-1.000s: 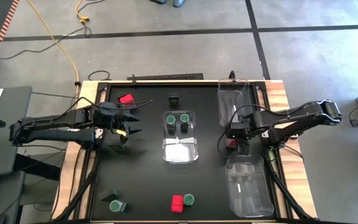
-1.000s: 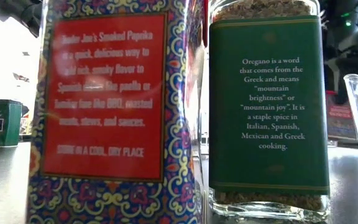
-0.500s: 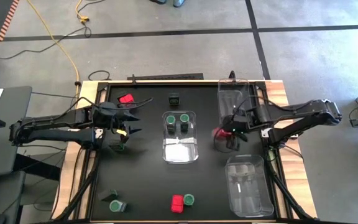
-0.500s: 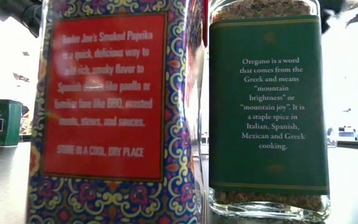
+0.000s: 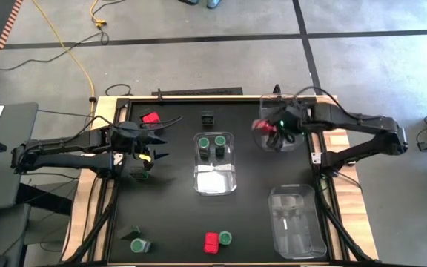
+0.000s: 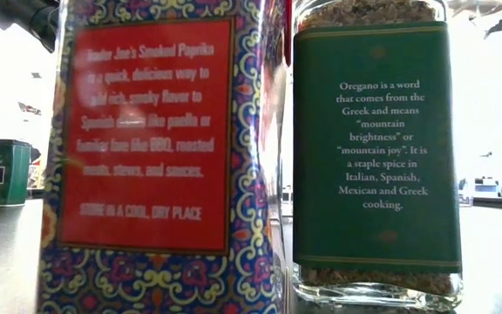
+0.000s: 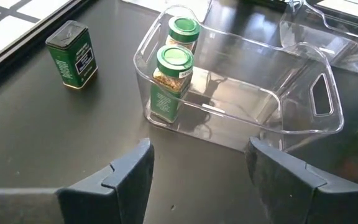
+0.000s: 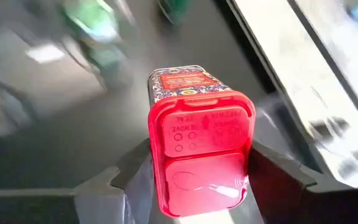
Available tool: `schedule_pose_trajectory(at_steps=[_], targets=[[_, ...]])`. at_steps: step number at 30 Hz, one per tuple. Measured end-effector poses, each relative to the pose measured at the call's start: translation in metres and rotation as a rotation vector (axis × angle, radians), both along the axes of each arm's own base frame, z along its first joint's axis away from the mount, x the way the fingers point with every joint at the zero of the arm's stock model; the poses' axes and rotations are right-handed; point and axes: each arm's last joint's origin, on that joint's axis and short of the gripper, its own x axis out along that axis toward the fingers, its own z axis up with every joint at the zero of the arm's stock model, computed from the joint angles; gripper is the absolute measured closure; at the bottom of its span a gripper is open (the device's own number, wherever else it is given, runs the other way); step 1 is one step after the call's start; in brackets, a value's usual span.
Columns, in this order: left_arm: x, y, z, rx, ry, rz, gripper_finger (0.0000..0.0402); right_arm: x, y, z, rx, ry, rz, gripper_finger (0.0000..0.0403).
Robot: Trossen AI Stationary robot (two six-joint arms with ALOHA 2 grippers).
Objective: Sort spices by type
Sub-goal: Put the red seasoning can into the top transparent bin
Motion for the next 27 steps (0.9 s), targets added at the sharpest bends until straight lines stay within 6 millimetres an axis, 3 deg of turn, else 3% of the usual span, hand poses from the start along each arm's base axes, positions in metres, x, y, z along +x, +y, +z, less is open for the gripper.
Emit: schedule_pose_trajectory(at_steps=[7, 12, 20, 27], targets=[[0.0, 0.0, 0.0, 0.0, 0.0, 0.0, 0.0159, -0.02, -0.064, -0.01, 0.025, 0.178, 0.033, 0.0162], [0.0, 0.0, 0.0, 0.006, 0.0, -0.003, 0.0159, -0.026, -0.107, -0.031, 0.088, 0.307, 0.12, 0.0162], [0.0, 0.0, 0.0, 0.006, 0.0, -0.003, 0.0159, -0.016, -0.156, -0.075, 0.15, 0.471, 0.242, 0.0162], [0.0, 0.0, 0.0, 0.007, 0.0, -0.003, 0.0159, -0.011, -0.184, -0.104, 0.167, 0.511, 0.277, 0.0162]])
